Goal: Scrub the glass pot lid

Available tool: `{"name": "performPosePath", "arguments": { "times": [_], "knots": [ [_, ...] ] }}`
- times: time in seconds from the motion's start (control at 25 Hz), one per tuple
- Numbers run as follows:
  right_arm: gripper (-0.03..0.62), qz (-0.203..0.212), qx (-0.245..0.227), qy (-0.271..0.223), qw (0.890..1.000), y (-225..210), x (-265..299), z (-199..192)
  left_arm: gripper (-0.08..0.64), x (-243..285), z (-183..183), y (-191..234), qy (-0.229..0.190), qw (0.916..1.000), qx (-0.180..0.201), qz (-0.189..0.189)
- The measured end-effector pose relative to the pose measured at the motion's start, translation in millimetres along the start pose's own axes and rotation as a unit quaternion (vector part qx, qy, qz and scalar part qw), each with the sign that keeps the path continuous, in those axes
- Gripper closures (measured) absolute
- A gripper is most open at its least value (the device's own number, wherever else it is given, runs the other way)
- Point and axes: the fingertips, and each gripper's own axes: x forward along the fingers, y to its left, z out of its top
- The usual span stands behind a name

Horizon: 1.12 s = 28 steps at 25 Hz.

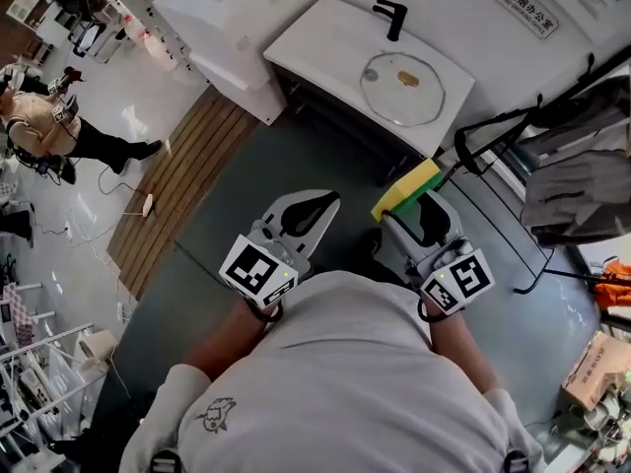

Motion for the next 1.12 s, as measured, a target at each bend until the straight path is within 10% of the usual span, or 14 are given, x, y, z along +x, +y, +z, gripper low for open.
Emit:
{"name": "performPosePath", "arguments": {
  "times": [0.6,1.12],
  "knots": [
    [0.298,0.016,0.001,0.0,1.0,-200,3,33,0.561,189,7,39,0.005,0.9996,0.005,0.027],
    [0.298,-0.076,0.021,-0.011,0.997,-289,-6,41,0.561,278,11,79,0.022,0.9992,0.002,-0.033]
  ]
}}
